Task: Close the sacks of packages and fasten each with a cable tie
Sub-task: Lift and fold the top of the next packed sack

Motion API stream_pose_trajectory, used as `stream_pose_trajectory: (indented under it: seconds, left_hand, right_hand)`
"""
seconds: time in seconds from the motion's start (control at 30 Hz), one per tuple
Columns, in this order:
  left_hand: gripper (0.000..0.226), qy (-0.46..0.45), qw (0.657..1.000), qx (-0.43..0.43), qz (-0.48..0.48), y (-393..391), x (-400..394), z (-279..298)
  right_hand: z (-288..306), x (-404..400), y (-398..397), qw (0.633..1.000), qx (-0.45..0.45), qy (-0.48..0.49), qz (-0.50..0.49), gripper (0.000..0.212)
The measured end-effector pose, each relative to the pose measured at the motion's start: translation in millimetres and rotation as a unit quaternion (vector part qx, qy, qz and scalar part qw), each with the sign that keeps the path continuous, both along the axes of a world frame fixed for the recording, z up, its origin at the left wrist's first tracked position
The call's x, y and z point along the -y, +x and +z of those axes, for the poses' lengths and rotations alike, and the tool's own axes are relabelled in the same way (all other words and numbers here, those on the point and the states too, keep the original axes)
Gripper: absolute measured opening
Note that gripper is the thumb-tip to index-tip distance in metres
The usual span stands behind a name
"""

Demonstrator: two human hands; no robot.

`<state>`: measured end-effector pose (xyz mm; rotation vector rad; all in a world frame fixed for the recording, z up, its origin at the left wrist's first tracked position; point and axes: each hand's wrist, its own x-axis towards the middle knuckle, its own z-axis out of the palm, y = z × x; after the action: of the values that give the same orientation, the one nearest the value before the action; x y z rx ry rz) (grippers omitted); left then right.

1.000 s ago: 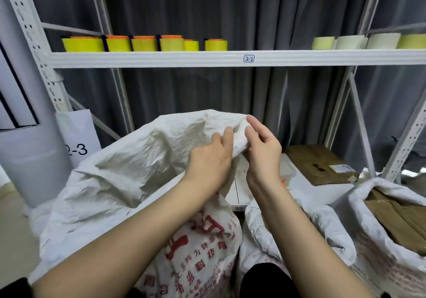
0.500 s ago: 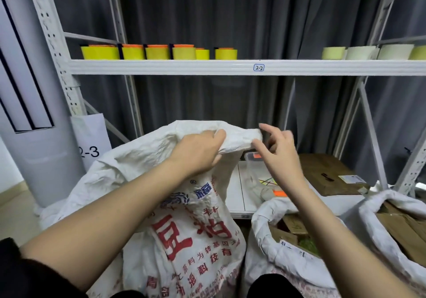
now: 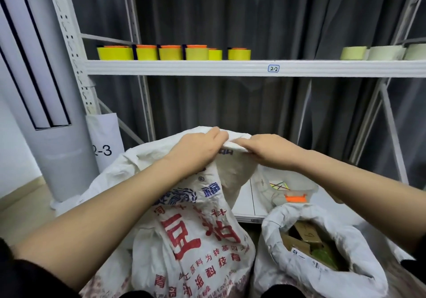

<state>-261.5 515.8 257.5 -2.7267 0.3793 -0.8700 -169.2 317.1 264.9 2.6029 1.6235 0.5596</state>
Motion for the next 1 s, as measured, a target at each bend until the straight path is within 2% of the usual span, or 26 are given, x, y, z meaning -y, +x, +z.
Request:
stream_pose_trajectory:
  seconds: [0.03, 0.1, 0.17, 0.23, 0.3, 0.4, 0.47, 0.53, 0.67, 0.73, 0.83, 1.0]
  left_hand:
    - [0.024, -0.048, 0.998, -0.019, 0.040, -0.1, 2.8, -1.6]
    - [0.022, -0.073, 0.991, -0.040, 0.101, 5.5, 6.8, -10.5]
    - [0.021, -0.058, 0.991, -0.041, 0.114, 9.7, 8.2, -16.6]
    - [0.018, -0.035, 0.996, -0.011, 0.087, 11.8, 4.3, -20.4]
    - [0.014, 0.010, 0.999, 0.019, 0.032, 9.3, -2.1, -23.3]
    - [0.035, 0.030, 0.999, 0.015, -0.037, 4.8, -12.4, -28.8]
    - [0.044, -0.006, 0.999, -0.009, -0.052, 4.2, -16.1, -30.4]
    - [0.048, -0.033, 0.998, -0.014, -0.050, 3.9, -18.5, -30.4]
    - [0.048, -0.023, 0.997, -0.019, -0.066, 0.2, -27.4, -31.1]
    - [0.046, -0.011, 0.997, -0.033, -0.072, -1.3, -35.4, -31.4]
    - [0.039, -0.004, 0.996, -0.066, -0.059, -1.7, -43.6, -29.4]
    - [0.016, -0.044, 0.993, -0.111, 0.011, -5.5, -33.7, -20.6]
  right_hand:
    - [-4.4, -0.5, 2.7, 0.998, 0.066, 0.021, 0.003, 0.050]
    - [-13.5, -2.3, 10.0, 0.980, 0.190, 0.049, 0.033, 0.059]
    - [-23.8, -3.4, 17.4, 0.960, 0.253, 0.094, 0.070, 0.060]
    - [-29.5, -5.9, 24.8, 0.950, 0.271, 0.118, 0.099, 0.054]
    - [-31.4, -6.0, 24.1, 0.954, 0.252, 0.103, 0.128, 0.041]
    - [-32.1, -5.8, 18.6, 0.980, 0.137, 0.064, 0.133, 0.031]
    - [-33.9, -5.7, 14.7, 0.994, 0.060, 0.028, 0.087, 0.038]
    - [-34.8, -2.6, 17.5, 0.995, 0.056, 0.010, 0.082, 0.046]
    - [-34.6, 7.2, 27.4, 0.998, -0.048, 0.005, 0.042, 0.063]
    - [-35.6, 11.8, 30.4, 0.996, -0.077, 0.010, 0.032, 0.065]
    - [-35.0, 15.5, 31.5, 0.998, -0.047, 0.004, 0.051, 0.050]
    - [-41.8, 14.0, 35.2, 0.985, 0.122, 0.042, 0.112, 0.024]
